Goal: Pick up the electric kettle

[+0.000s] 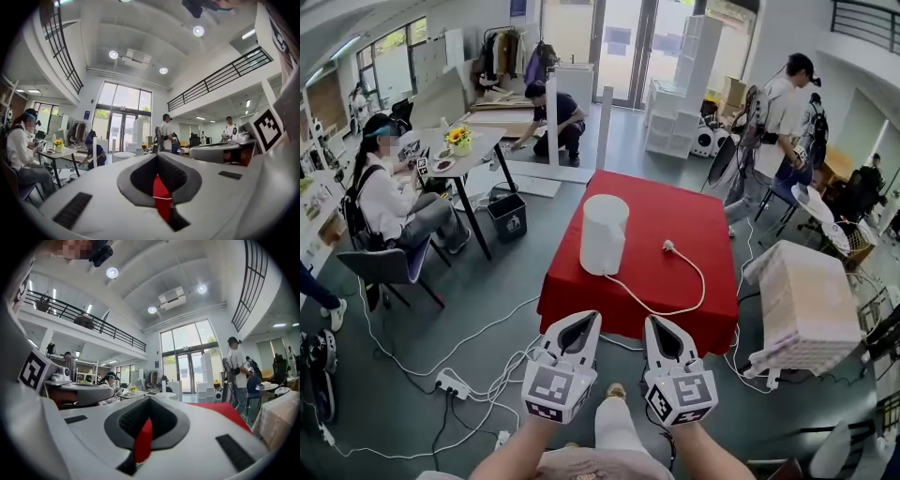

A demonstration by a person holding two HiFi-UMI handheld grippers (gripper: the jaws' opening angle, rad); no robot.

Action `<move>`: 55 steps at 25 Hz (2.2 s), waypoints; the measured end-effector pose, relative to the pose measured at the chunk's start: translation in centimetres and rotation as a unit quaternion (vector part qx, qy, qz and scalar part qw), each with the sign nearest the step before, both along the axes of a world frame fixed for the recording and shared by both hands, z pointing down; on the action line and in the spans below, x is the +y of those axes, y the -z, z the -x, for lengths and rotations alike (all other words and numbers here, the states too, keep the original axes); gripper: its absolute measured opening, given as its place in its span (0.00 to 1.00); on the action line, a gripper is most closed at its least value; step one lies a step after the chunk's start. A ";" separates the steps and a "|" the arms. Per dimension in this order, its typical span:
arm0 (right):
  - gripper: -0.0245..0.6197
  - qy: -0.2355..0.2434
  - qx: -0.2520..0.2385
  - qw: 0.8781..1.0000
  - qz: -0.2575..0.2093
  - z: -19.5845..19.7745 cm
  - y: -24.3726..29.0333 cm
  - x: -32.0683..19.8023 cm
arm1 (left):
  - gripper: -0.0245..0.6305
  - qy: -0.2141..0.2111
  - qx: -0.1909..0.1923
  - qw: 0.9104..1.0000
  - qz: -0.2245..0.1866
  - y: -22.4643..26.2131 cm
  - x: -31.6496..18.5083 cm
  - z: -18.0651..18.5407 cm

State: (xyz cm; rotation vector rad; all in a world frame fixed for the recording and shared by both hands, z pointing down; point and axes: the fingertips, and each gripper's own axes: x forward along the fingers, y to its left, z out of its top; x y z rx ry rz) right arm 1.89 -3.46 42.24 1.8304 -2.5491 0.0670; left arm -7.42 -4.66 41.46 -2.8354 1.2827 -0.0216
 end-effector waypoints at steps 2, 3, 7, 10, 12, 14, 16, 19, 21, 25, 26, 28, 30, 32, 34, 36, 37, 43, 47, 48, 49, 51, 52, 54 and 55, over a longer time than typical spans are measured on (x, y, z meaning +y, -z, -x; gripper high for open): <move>0.06 0.003 -0.003 1.000 0.003 -0.2 -0.2 -1.3 | 0.02 -0.001 -0.001 1.000 0.000 0.0 -1.1 -0.4; 0.06 0.004 -0.004 1.000 0.004 -0.3 -0.2 -1.9 | 0.02 -0.001 -0.001 1.000 0.001 -0.1 -1.7 -0.6; 0.06 0.006 -0.006 1.000 0.003 -1.0 -0.1 -4.4 | 0.02 -0.009 0.001 1.000 0.004 -0.4 -3.8 -1.3; 0.06 0.011 -0.006 1.000 0.000 -1.7 0.2 -6.5 | 0.02 -0.017 0.014 1.000 0.009 -0.1 -5.8 -1.9; 0.06 0.013 -0.004 1.000 0.000 -2.1 0.4 -7.8 | 0.01 -0.016 0.015 1.000 0.010 0.1 -7.1 -2.2; 0.06 0.014 -0.006 1.000 0.002 -2.5 0.5 -9.1 | 0.02 -0.009 0.012 1.000 0.008 0.4 -8.4 -2.6; 0.06 0.014 -0.010 1.000 0.004 -3.0 0.6 -10.4 | 0.02 -0.001 0.010 1.000 0.004 0.7 -9.7 -3.1; 0.06 0.022 -0.015 1.000 0.007 -3.5 0.7 -12.1 | 0.02 0.008 0.008 1.000 0.001 1.1 -11.3 -4.0; 0.06 0.034 -0.015 0.999 0.009 -3.7 0.7 -13.3 | 0.02 0.007 0.016 1.000 0.000 1.3 -12.2 -4.5; 0.06 0.063 -0.004 0.998 0.012 -4.3 0.8 -15.8 | 0.01 0.007 0.044 0.999 -0.007 2.1 -13.9 -5.4; 0.06 0.067 -0.002 0.998 0.013 -4.7 0.9 -16.4 | 0.01 0.014 0.047 0.999 -0.009 2.3 -14.4 -5.5; 0.06 0.071 -0.004 0.997 0.013 -5.5 1.1 -17.4 | 0.01 0.031 0.047 0.998 -0.013 2.4 -15.4 -5.8; 0.05 0.077 -0.006 0.997 0.012 -6.1 1.2 -18.4 | 0.02 0.043 0.044 0.998 -0.016 2.4 -16.3 -6.3; 0.06 0.084 -0.008 0.996 0.013 -6.4 1.1 -19.4 | 0.02 0.048 0.042 0.998 -0.018 2.4 -17.1 -6.9; 0.06 0.090 -0.011 0.996 0.015 -6.3 1.0 -20.1 | 0.02 0.049 0.041 0.998 -0.019 2.6 -17.6 -7.1; 0.06 0.093 -0.012 0.995 0.016 -6.3 0.9 -20.7 | 0.02 0.048 0.042 0.998 -0.016 2.7 -18.1 -7.2; 0.06 0.095 -0.013 0.995 0.017 -6.2 0.9 -20.9 | 0.02 0.047 0.043 0.998 -0.015 2.7 -18.3 -7.2; 0.06 0.105 -0.014 0.994 0.014 -5.9 0.9 -22.7 | 0.02 0.029 0.033 0.999 -0.021 2.8 -19.1 -7.2; 0.06 0.101 -0.014 0.995 0.011 -6.3 1.2 -23.5 | 0.06 -0.003 0.030 1.000 -0.002 2.1 -19.3 -8.1; 0.06 0.100 -0.013 0.995 0.010 -6.3 1.2 -23.6 | 0.06 -0.011 0.031 0.999 -0.007 2.1 -19.4 -8.1; 0.06 0.099 -0.013 0.995 0.009 -6.2 1.3 -23.7 | 0.07 -0.016 0.031 0.999 -0.011 2.1 -19.4 -8.1; 0.06 0.099 -0.014 0.995 0.008 -6.0 1.4 -23.9 | 0.11 -0.018 0.031 0.999 -0.004 2.0 -19.7 -8.0; 0.06 0.100 -0.014 0.995 0.007 -5.9 1.4 -24.1 | 0.22 -0.017 0.033 0.999 -0.004 2.0 -20.0 -8.0; 0.06 0.102 -0.014 0.995 0.005 -5.7 1.4 -24.4 | 0.29 -0.019 0.035 0.999 -0.008 1.9 -20.5 -7.9; 0.06 0.104 -0.013 0.994 0.003 -5.5 1.3 -24.6 | 0.30 -0.021 0.034 0.999 -0.007 1.7 -20.7 -7.8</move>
